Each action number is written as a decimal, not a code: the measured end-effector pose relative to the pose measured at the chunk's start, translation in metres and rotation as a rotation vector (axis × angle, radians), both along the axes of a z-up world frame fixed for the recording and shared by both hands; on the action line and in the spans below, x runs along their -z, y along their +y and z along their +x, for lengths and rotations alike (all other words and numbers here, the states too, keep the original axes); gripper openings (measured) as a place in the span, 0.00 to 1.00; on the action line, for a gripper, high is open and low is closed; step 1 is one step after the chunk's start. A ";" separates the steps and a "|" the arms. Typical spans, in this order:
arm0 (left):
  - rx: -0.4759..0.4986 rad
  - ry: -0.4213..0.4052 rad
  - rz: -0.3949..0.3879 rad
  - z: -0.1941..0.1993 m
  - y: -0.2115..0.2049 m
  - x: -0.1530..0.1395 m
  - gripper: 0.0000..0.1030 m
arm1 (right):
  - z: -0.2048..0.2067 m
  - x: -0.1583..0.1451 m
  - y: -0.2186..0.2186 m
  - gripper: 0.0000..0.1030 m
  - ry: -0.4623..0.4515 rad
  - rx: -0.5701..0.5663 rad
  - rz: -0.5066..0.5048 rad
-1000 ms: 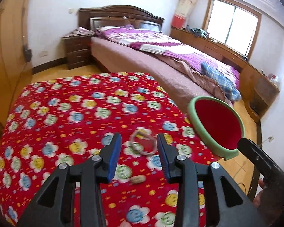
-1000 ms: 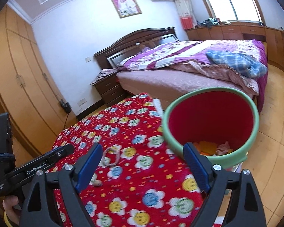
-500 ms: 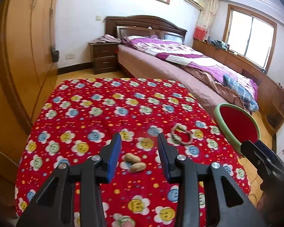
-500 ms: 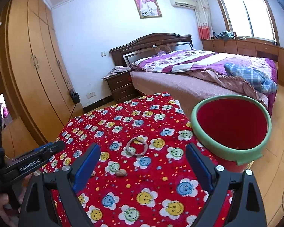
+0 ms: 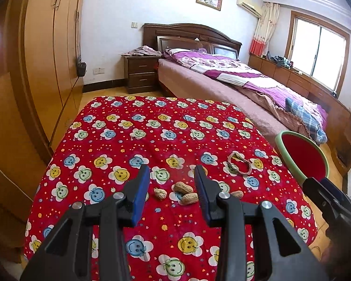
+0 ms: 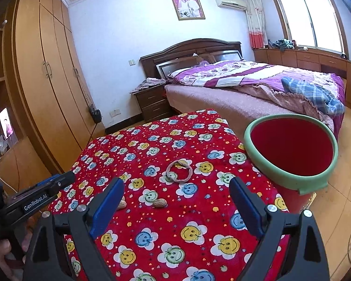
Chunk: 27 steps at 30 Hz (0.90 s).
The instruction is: Collect trash
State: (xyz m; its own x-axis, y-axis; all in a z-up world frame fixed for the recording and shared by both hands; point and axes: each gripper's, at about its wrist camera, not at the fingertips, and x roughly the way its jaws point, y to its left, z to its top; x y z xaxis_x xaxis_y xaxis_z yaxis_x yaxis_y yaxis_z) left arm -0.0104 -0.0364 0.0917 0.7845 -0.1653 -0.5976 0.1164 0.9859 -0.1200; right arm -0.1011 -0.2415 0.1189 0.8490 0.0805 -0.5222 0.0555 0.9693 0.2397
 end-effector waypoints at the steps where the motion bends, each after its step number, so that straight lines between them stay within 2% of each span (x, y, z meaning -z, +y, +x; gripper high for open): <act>1: -0.002 -0.002 0.000 -0.001 0.001 0.000 0.38 | 0.000 0.000 0.000 0.90 0.000 0.000 0.001; 27: -0.010 -0.008 0.001 -0.001 0.003 -0.001 0.38 | -0.001 0.002 -0.001 0.90 0.007 0.004 0.007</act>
